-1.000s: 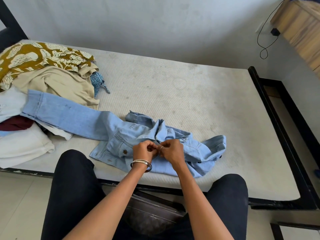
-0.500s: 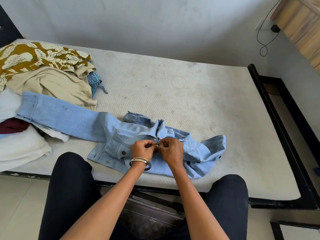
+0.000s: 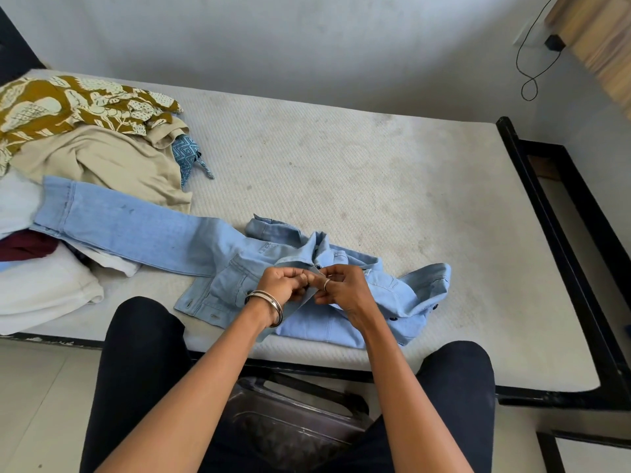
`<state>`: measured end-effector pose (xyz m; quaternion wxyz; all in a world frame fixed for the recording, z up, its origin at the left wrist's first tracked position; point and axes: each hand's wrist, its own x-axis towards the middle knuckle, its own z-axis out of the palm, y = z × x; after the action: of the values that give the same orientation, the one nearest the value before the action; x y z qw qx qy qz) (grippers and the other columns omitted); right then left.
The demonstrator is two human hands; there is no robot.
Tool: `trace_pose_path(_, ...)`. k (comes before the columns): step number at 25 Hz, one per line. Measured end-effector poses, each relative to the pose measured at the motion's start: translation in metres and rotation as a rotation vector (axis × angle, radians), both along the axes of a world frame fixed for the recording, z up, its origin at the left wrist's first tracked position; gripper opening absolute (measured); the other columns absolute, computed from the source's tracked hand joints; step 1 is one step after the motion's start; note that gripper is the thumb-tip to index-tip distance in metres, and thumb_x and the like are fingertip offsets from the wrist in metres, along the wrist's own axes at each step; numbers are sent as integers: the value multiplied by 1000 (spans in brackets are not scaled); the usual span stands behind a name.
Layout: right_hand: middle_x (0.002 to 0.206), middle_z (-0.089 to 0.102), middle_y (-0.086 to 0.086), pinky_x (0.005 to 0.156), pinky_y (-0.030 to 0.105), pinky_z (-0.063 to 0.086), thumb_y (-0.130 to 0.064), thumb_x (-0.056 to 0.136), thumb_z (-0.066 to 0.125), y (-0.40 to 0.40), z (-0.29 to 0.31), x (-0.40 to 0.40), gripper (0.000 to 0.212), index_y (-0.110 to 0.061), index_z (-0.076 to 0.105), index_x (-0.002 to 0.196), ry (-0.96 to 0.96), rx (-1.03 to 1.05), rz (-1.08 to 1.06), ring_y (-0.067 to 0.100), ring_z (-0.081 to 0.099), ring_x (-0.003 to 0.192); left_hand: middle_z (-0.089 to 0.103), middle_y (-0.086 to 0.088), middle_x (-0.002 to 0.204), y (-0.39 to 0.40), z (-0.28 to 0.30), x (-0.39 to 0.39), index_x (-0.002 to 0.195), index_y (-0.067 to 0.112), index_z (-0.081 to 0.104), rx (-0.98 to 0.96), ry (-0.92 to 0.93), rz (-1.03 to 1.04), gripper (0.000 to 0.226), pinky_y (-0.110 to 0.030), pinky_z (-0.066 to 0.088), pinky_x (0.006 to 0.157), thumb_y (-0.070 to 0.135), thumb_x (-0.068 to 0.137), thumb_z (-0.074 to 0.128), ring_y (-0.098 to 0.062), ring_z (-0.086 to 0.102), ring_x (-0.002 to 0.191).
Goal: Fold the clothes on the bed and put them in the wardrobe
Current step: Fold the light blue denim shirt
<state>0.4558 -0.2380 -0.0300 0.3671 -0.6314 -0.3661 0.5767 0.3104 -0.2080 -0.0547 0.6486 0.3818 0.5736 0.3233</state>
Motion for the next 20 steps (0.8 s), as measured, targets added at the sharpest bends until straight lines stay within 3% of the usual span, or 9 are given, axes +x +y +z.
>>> trace_pose_path(3, 66, 64, 19, 48, 30, 52, 5, 83, 67, 16, 13, -2, 8, 1, 63, 78, -145, -39, -13, 21, 58, 47, 69, -3, 90, -7, -7, -4, 99, 11, 67, 394, 157, -76, 12, -25, 50, 73, 11, 87, 68, -10, 63, 81)
trace_pose_path(4, 63, 63, 21, 45, 30, 50, 8, 82, 63, 29, 23, -1, 8, 4, 64, 74, -145, -41, -23, 23, 56, 43, 67, -2, 93, -11, -10, -8, 103, 12, 63, 541, 279, -89, 29, -25, 50, 73, 24, 80, 75, -9, 62, 83)
trace_pose_path(6, 56, 59, 20, 44, 29, 46, 10, 75, 63, 65, 52, 0, 9, 7, 64, 67, -79, -32, -100, 23, 52, 38, 62, -3, 95, -10, -24, -20, 103, 11, 58, 773, 779, -127, 60, -32, 49, 68, 54, 65, 76, -17, 59, 84)
trace_pose_path(7, 50, 56, 17, 43, 27, 45, 11, 74, 64, 87, 70, 2, 12, 7, 62, 63, -30, -11, -147, 21, 50, 34, 62, -6, 95, -8, -33, -28, 102, 10, 58, 821, 1032, -128, 64, -36, 47, 68, 57, 61, 75, -23, 59, 85)
trace_pose_path(9, 43, 54, 13, 40, 24, 44, 16, 75, 60, 133, 107, 7, 17, 7, 59, 60, 123, 93, -259, 18, 48, 33, 62, -12, 100, 0, -36, -41, 101, 10, 62, 683, 1271, -147, 49, -42, 43, 75, 41, 67, 77, -33, 61, 91)
trace_pose_path(12, 76, 64, 16, 58, 28, 53, 19, 84, 52, 188, 120, 21, 21, 2, 63, 89, 364, 339, -361, 19, 60, 60, 64, -8, 106, 19, -36, -61, 104, 19, 67, 283, 1344, -154, 27, -40, 35, 85, 37, 86, 57, -31, 57, 103)
trace_pose_path(14, 107, 60, 9, 72, 33, 52, 9, 90, 53, 200, 85, 38, 36, -13, 57, 118, 73, 326, -149, 18, 58, 82, 64, -8, 107, 29, -45, -70, 110, 21, 65, 200, 1321, -157, 30, -39, 38, 85, 37, 89, 52, -31, 57, 105)
trace_pose_path(16, 114, 62, 7, 85, 34, 50, -5, 88, 61, 186, 26, 58, 42, -14, 57, 129, -309, 155, -54, 19, 58, 93, 64, -10, 105, 38, -53, -71, 109, 21, 65, 190, 1247, -165, 26, -39, 42, 82, 33, 89, 53, -33, 59, 103)
trace_pose_path(20, 128, 56, 16, 98, 41, 41, -20, 85, 67, 102, -73, 101, 37, -18, 61, 122, -740, -293, -472, 37, 49, 121, 69, -11, 97, 40, -72, -56, 102, 18, 71, 274, 965, -17, 19, -39, 50, 78, 25, 85, 67, -34, 64, 93)
